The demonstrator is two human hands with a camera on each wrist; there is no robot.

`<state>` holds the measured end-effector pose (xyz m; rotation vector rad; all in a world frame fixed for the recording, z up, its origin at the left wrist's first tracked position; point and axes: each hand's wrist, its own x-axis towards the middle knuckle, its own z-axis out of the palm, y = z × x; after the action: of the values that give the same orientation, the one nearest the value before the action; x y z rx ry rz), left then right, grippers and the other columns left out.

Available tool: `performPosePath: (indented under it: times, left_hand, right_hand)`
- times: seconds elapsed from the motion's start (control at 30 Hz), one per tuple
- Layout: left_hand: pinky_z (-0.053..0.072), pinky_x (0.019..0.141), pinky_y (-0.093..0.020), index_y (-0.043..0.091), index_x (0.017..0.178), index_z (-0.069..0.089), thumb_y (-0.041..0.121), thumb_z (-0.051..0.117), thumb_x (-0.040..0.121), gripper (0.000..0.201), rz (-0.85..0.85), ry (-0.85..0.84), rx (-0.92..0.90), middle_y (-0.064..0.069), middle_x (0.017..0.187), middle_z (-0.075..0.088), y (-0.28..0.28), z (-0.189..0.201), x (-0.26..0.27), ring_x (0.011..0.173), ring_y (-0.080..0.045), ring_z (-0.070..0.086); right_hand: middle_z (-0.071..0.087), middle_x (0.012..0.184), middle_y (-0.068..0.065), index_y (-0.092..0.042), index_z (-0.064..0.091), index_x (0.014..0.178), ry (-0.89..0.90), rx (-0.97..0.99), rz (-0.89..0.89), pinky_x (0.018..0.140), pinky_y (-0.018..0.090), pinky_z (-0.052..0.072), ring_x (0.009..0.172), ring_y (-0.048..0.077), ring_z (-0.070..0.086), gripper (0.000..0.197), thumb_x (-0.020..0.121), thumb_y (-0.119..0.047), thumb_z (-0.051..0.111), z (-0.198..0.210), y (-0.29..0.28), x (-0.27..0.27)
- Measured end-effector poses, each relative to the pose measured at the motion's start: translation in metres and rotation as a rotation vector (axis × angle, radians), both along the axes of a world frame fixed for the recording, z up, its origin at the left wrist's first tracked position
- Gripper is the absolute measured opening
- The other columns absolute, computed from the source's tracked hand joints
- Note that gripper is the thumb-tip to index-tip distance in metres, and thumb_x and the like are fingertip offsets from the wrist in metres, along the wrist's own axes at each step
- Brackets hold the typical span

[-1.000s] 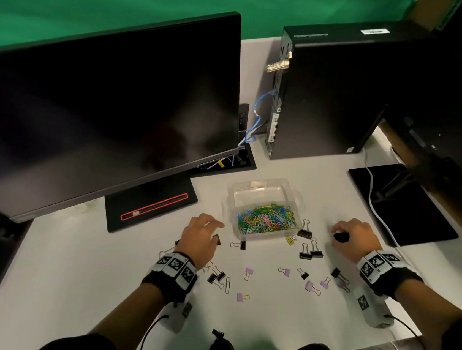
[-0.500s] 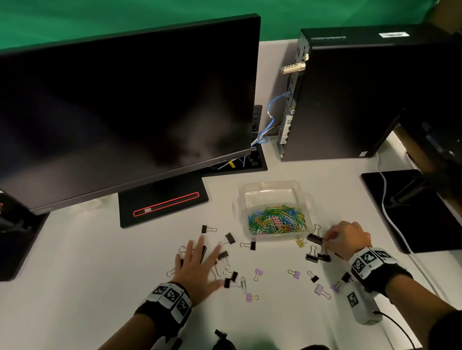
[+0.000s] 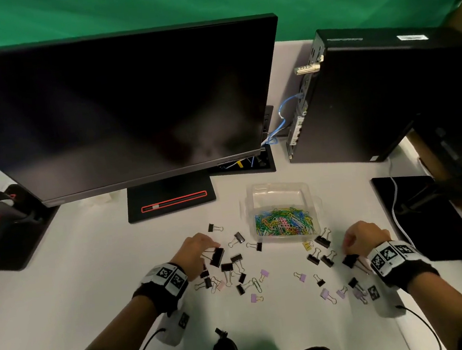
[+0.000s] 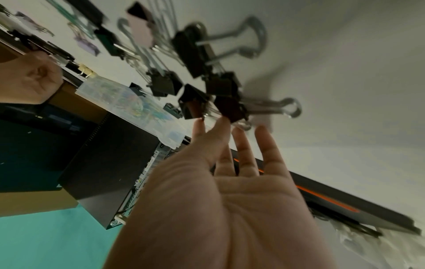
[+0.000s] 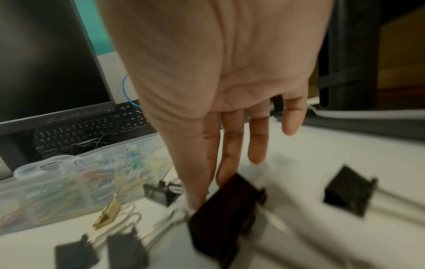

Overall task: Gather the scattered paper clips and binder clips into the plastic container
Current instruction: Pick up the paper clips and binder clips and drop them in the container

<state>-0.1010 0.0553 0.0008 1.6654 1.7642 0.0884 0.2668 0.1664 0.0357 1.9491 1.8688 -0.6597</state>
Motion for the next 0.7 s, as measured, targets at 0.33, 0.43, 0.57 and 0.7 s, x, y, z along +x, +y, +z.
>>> performPosePath:
  times: [0.33, 0.43, 0.57, 0.7]
  left_hand:
    - [0.039, 0.101, -0.034, 0.023, 0.12, 0.049, 0.04, 0.065, 0.08, 0.046, -0.003, 0.101, 0.023, 0.001, 0.124, 0.048, 0.009, -0.001, 0.01, 0.115, -0.017, 0.045]
    - [0.045, 0.092, -0.031, 0.02, 0.109, 0.05, 0.044, 0.063, 0.081, 0.039, 0.144, 0.058, 0.065, 0.003, 0.111, 0.057, 0.008, 0.004, 0.008, 0.102, -0.015, 0.055]
    - [0.047, 0.082, -0.026, 0.021, 0.103, 0.05, 0.043, 0.063, 0.08, 0.034, 0.207, 0.096, 0.077, 0.003, 0.104, 0.057, -0.001, 0.007, -0.004, 0.091, -0.014, 0.055]
    - [0.046, 0.084, -0.027, 0.02, 0.103, 0.05, 0.044, 0.063, 0.079, 0.037, 0.249, 0.149, 0.062, 0.0, 0.109, 0.052, -0.012, 0.003, -0.015, 0.092, -0.014, 0.05]
  right_hand:
    - [0.067, 0.083, -0.002, -0.017, 0.066, 0.087, 0.423, 0.37, 0.046, 0.073, 0.024, 0.045, 0.078, 0.016, 0.061, 0.006, 0.081, -0.017, 0.065, 0.017, 0.003, -0.051]
    - [0.067, 0.092, -0.001, -0.016, 0.066, 0.097, 0.528, 0.378, 0.178, 0.076, 0.023, 0.045, 0.083, 0.016, 0.059, 0.017, 0.082, -0.012, 0.061, 0.009, -0.013, -0.085]
    - [0.062, 0.089, -0.004, -0.02, 0.066, 0.094, 0.596, 0.219, 0.449, 0.078, 0.029, 0.048, 0.082, 0.012, 0.055, 0.015, 0.083, -0.013, 0.057, -0.001, -0.045, -0.136]
    - [0.062, 0.092, 0.004, -0.017, 0.064, 0.094, 0.552, 0.041, 0.653, 0.075, 0.031, 0.046, 0.088, 0.021, 0.056, 0.016, 0.081, -0.026, 0.062, -0.01, -0.073, -0.178]
